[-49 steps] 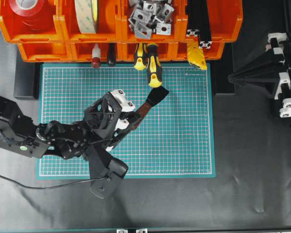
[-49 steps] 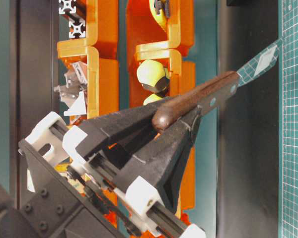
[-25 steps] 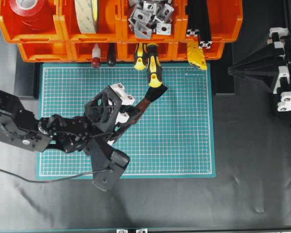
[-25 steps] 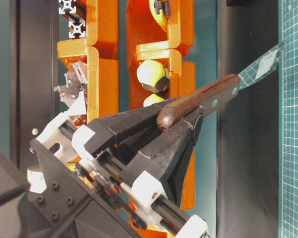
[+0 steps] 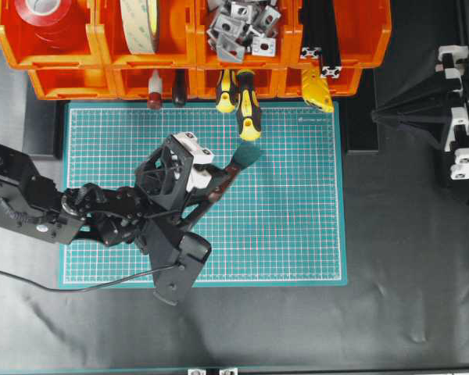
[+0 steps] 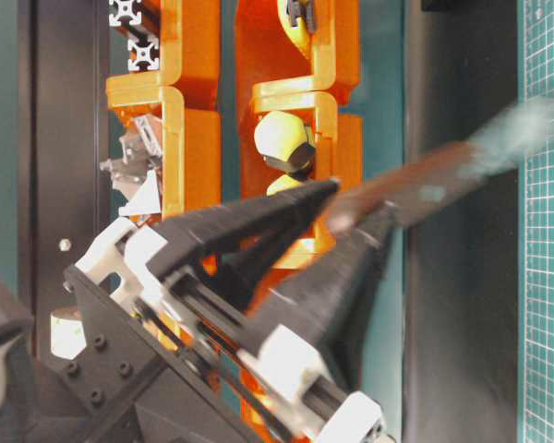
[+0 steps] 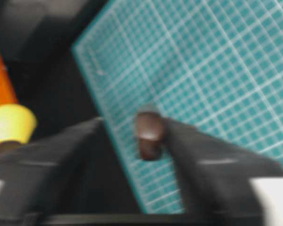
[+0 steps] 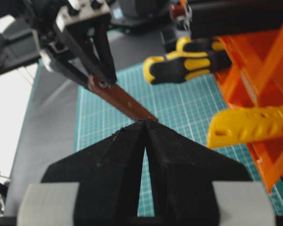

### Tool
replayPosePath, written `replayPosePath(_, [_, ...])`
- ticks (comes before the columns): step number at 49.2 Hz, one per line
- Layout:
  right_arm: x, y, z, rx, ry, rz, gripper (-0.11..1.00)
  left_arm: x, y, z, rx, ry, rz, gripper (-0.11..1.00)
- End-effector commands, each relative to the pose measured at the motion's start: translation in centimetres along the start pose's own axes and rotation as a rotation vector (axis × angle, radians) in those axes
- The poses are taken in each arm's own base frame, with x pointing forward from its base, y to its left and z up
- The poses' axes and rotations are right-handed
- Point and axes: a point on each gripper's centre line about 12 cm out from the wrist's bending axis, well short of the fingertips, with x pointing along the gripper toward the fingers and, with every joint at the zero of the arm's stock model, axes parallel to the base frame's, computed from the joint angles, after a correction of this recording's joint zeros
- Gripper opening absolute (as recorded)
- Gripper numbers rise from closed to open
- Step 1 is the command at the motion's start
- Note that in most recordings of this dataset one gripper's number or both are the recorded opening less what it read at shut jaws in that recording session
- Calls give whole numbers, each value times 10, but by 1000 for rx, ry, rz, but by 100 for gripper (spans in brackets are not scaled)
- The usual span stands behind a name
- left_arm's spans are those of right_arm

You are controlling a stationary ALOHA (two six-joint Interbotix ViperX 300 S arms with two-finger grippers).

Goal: Pick scraper from container rack with left arm.

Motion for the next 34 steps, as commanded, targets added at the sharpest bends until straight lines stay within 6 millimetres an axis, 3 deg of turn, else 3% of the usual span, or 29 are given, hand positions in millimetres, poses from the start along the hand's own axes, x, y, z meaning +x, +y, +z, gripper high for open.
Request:
replayPosePath(1, [-1, 2, 10, 5, -12, -2, 0, -11, 11, 5, -27, -24, 24, 64])
replayPosePath(5, [-2, 1, 10, 6, -9, -7, 0, -11, 10, 4, -49, -6, 27, 83])
replayPosePath(9, [-3, 0, 9, 7, -5, -12, 0, -13, 8, 0, -107, 32, 35, 91])
replayPosePath(19, [-4, 0, 7, 9, 19, -20, 0, -24, -7, -14, -391, 163, 85, 89])
replayPosePath(34, [-5, -3, 2, 14, 51, -34, 0, -42, -39, -16, -873, 135, 81, 89])
